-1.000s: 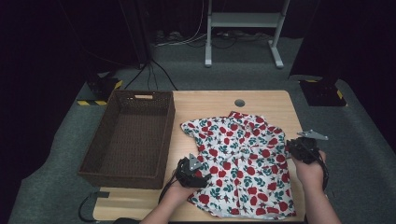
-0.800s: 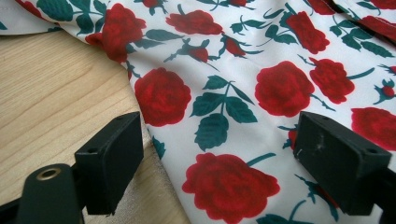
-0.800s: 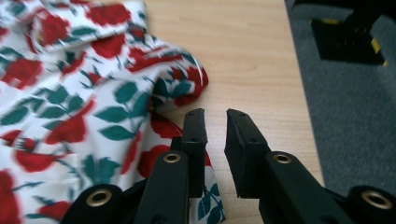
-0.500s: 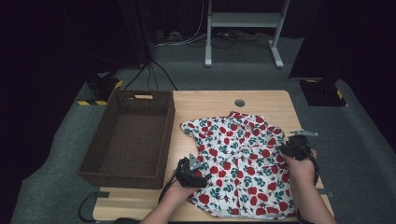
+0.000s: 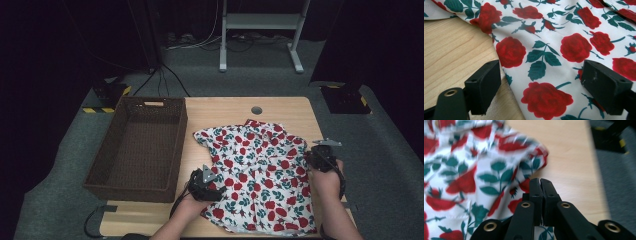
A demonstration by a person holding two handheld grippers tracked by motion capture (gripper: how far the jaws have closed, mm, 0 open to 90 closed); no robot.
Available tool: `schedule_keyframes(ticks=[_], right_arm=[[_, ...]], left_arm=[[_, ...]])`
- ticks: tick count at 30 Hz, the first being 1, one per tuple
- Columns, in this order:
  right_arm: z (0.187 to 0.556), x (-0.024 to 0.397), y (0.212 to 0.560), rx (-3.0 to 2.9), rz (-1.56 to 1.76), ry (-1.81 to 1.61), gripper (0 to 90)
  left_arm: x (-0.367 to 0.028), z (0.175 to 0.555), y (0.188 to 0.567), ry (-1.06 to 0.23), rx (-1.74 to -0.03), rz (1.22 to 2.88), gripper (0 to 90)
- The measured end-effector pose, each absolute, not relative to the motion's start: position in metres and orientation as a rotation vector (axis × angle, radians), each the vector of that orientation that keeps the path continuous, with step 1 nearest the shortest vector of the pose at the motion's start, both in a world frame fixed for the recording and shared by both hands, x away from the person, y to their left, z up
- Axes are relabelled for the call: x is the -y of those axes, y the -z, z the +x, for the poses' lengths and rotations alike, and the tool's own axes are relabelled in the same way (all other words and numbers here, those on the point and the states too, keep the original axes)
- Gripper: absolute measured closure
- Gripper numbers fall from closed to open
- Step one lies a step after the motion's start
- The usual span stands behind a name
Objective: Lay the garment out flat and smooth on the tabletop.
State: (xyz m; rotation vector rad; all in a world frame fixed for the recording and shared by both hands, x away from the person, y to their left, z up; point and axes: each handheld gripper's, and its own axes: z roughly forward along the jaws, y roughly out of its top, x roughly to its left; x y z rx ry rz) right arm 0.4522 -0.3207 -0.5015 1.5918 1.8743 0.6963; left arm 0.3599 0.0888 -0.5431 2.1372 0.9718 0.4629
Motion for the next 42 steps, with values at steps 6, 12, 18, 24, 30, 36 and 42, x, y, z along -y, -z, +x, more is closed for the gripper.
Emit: schedule_keyframes(ticks=[6,12,18,24,30,36,42], right_arm=[[0.444,0.335,0.448,-1.780,1.514,-0.709,88.1],[0.433,0.350,0.443,-1.753,1.521,-0.692,84.2],[0.431,0.356,0.461,-1.772,1.561,-0.678,81.3],[0.423,0.344,0.480,-1.828,1.562,-0.695,75.2],[0.408,0.327,0.499,-1.888,1.564,-0.739,69.1],[0.390,0.312,0.509,-1.936,1.551,-0.783,61.1],[0.368,0.296,0.517,-2.003,1.526,-0.810,55.5]], left_arm=[[-0.089,0.360,0.543,-0.468,-0.970,2.137,16.7],[-0.089,0.359,0.543,-0.467,-0.970,2.136,16.7],[-0.089,0.360,0.543,-0.467,-0.971,2.137,16.7],[-0.089,0.360,0.543,-0.467,-0.970,2.137,16.7],[-0.088,0.359,0.543,-0.470,-0.970,2.137,16.7],[-0.088,0.359,0.543,-0.476,-0.968,2.137,16.7],[-0.088,0.358,0.543,-0.481,-0.971,2.135,16.7]])
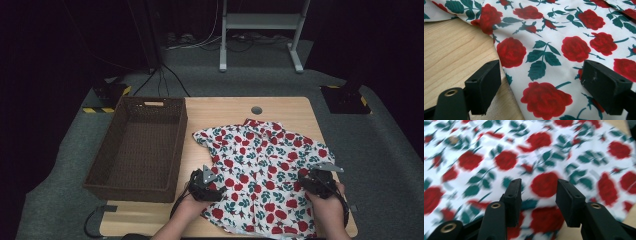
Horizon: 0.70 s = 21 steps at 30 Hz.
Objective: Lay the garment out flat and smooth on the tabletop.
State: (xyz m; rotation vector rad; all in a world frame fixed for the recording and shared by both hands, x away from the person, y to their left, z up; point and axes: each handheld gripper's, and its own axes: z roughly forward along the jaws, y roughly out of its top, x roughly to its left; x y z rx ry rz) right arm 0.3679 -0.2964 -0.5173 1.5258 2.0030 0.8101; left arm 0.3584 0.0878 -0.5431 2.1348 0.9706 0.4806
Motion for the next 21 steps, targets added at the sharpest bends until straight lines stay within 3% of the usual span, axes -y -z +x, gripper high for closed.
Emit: schedule_keyframes(ticks=[11,21], right_arm=[[0.368,0.294,0.529,-2.050,1.532,-0.796,53.0],[0.398,0.302,0.528,-2.027,1.547,-0.785,53.6]], left_arm=[[-0.088,0.359,0.543,-0.477,-0.973,2.135,16.7],[-0.087,0.357,0.543,-0.478,-0.944,2.143,15.5]])
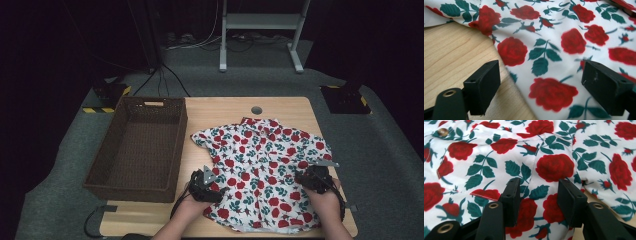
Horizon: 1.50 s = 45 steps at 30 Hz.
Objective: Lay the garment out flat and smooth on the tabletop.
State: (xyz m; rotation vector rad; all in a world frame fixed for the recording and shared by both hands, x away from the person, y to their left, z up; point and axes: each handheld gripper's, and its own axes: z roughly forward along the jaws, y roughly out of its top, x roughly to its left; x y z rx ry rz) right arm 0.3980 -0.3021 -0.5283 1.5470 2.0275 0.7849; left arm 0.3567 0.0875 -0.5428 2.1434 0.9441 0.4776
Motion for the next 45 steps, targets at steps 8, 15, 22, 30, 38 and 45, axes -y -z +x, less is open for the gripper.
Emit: schedule_keyframes(ticks=[8,15,22,30,38,45], right_arm=[[0.430,0.309,0.525,-1.998,1.600,-0.733,53.1],[0.411,0.298,0.513,-2.023,1.518,-0.797,50.9],[0.370,0.291,0.511,-2.088,1.452,-0.848,47.8],[0.347,0.287,0.530,-2.156,1.398,-0.837,45.9],[0.344,0.291,0.535,-2.125,1.383,-0.905,45.8],[0.341,0.292,0.536,-2.121,1.375,-0.920,45.8]], left_arm=[[-0.090,0.359,0.543,-0.451,-0.971,2.124,15.1],[-0.089,0.360,0.543,-0.443,-0.968,2.140,14.5],[-0.088,0.360,0.543,-0.458,-0.985,2.145,11.9],[-0.088,0.358,0.543,-0.459,-0.958,2.144,14.5],[-0.086,0.363,0.541,-0.464,-0.959,2.123,26.6],[-0.093,0.387,0.528,-0.606,-1.073,2.021,48.3]])
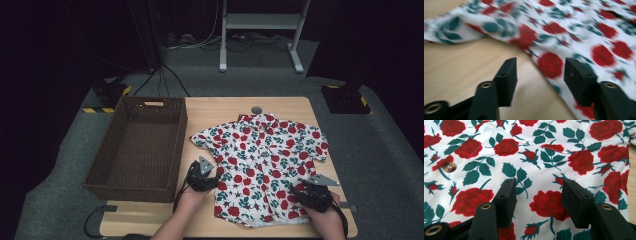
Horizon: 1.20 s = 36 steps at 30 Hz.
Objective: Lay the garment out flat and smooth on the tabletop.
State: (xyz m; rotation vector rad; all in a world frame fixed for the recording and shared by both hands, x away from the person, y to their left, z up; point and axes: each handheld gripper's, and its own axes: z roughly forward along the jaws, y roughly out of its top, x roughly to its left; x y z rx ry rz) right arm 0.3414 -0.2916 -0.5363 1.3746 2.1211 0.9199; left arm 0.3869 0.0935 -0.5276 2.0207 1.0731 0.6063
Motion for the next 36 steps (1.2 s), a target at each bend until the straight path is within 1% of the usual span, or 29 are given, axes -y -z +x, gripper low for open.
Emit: schedule_keyframes(ticks=[2,5,8,11,21,25,28,29,30,32,34,36], right_arm=[[0.342,0.292,0.536,-2.124,1.371,-0.921,45.8],[0.341,0.292,0.537,-2.124,1.368,-0.923,45.8],[0.341,0.292,0.537,-2.126,1.368,-0.926,45.8],[0.341,0.293,0.537,-2.124,1.367,-0.932,45.8],[0.341,0.293,0.537,-2.124,1.362,-0.934,45.8],[0.341,0.293,0.537,-2.124,1.360,-0.935,45.8],[0.340,0.293,0.537,-2.125,1.359,-0.936,45.8],[0.340,0.293,0.537,-2.125,1.359,-0.936,45.8],[0.340,0.293,0.537,-2.125,1.358,-0.936,45.8],[0.340,0.293,0.537,-2.126,1.357,-0.937,45.8],[0.340,0.294,0.537,-2.126,1.355,-0.937,45.8],[0.340,0.294,0.537,-2.127,1.355,-0.937,45.8]], left_arm=[[-0.093,0.395,0.525,-0.655,-1.099,2.017,52.4],[-0.088,0.408,0.524,-0.729,-1.142,2.022,52.4],[-0.085,0.424,0.528,-0.720,-1.209,2.013,51.0],[-0.083,0.437,0.527,-0.723,-1.249,1.984,46.6],[-0.075,0.467,0.524,-0.759,-1.237,2.031,48.3],[-0.078,0.475,0.531,-0.753,-1.258,2.056,49.0],[-0.083,0.478,0.536,-0.719,-1.279,2.027,49.5],[-0.084,0.478,0.536,-0.700,-1.280,2.021,52.1],[-0.084,0.478,0.535,-0.691,-1.264,2.030,58.9],[-0.080,0.478,0.533,-0.700,-1.248,2.062,69.1],[-0.078,0.479,0.530,-0.696,-1.241,2.072,81.3],[-0.074,0.481,0.523,-0.709,-1.214,2.085,85.9]])
